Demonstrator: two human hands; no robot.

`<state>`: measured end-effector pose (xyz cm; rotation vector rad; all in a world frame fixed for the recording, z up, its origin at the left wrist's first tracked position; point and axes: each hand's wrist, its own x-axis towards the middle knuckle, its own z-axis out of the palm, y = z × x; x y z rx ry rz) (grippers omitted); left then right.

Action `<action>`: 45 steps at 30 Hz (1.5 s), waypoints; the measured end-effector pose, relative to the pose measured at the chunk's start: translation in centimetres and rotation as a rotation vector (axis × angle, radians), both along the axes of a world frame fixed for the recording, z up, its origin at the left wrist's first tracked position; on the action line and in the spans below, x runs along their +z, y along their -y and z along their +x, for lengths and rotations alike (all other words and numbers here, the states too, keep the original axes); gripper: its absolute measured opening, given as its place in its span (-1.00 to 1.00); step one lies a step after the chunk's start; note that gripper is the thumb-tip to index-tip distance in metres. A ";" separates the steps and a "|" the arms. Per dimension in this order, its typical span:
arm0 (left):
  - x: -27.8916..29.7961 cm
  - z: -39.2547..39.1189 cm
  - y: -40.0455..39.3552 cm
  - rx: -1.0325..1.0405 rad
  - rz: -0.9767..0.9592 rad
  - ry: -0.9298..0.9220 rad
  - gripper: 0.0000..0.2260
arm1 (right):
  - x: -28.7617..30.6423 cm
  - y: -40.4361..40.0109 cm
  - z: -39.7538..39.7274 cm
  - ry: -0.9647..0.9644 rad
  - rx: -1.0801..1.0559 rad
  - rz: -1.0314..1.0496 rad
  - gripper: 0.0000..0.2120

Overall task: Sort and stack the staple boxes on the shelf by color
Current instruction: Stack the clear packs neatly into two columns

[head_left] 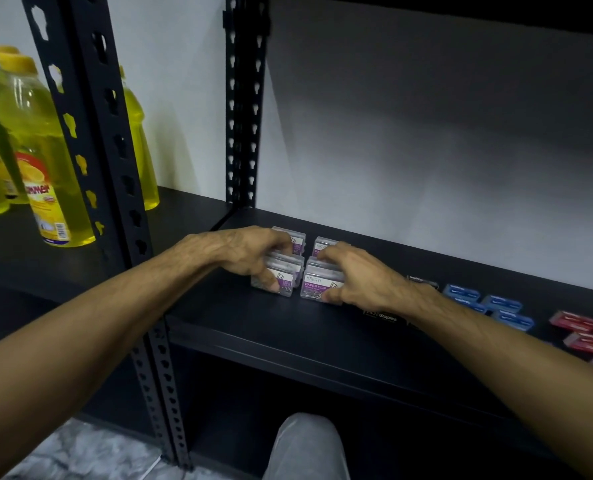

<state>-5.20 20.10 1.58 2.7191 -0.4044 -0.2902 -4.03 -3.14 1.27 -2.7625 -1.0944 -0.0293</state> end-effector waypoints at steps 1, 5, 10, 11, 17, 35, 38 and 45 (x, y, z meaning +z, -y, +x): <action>-0.1 0.0 0.1 0.000 -0.006 0.000 -0.55 | 0.0 -0.1 -0.1 -0.004 0.005 0.000 -0.36; -0.2 0.0 0.1 0.003 -0.012 0.012 -0.51 | 0.0 -0.7 -0.1 -0.004 0.016 -0.001 -0.36; -0.2 -0.1 0.0 0.012 -0.020 0.009 -0.50 | 0.1 -1.0 0.0 -0.010 0.016 0.006 -0.35; -0.2 -0.1 -0.1 0.010 -0.016 0.014 -0.51 | 0.2 -1.0 0.0 -0.014 0.016 0.007 -0.35; -0.2 -0.1 -0.2 0.007 -0.024 0.003 -0.51 | 0.2 -0.9 0.0 -0.017 0.027 0.019 -0.37; -0.6 0.0 0.8 0.005 -0.035 0.048 -0.48 | 0.1 0.5 0.8 -0.012 0.027 -0.003 -0.33; -0.5 -0.1 1.0 0.010 -0.031 0.038 -0.48 | 0.1 0.5 0.9 -0.016 0.030 -0.006 -0.33; 0.0 -0.4 1.1 0.031 -0.009 0.039 -0.25 | 0.1 1.0 0.7 0.005 0.032 -0.020 -0.28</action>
